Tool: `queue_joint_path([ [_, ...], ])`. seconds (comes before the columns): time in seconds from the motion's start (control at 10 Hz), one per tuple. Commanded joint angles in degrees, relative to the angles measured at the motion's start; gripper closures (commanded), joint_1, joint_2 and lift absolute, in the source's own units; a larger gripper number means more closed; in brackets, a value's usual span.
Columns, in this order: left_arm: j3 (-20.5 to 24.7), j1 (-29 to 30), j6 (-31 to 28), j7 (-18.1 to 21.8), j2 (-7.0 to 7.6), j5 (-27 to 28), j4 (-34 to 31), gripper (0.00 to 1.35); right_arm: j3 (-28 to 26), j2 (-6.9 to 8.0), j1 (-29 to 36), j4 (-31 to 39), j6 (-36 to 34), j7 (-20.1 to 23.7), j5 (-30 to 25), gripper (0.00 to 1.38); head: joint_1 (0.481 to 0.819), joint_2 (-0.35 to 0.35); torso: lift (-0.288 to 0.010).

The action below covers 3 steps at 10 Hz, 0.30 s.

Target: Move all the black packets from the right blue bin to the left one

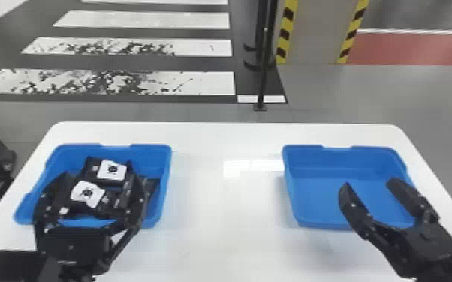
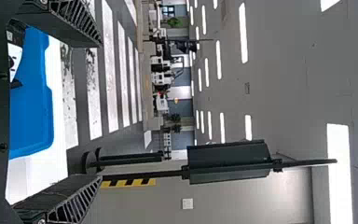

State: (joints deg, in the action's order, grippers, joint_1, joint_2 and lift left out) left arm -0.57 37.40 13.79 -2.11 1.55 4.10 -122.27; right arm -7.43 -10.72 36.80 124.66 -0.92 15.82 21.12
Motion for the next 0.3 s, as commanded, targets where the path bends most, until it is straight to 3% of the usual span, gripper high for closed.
queue_joint_path([
  [0.0,0.0,0.0,-0.01,0.0,0.03,-0.1,0.0,0.02,0.0,0.0,0.04,0.0,0.08,0.01,0.01,0.11,0.695,-0.019,-0.14],
  [0.2,-0.23,-0.14,-0.01,0.0,0.03,0.02,0.0,0.02,0.0,0.0,0.04,-0.14,0.37,0.01,0.01,0.11,0.695,-0.019,-0.14],
])
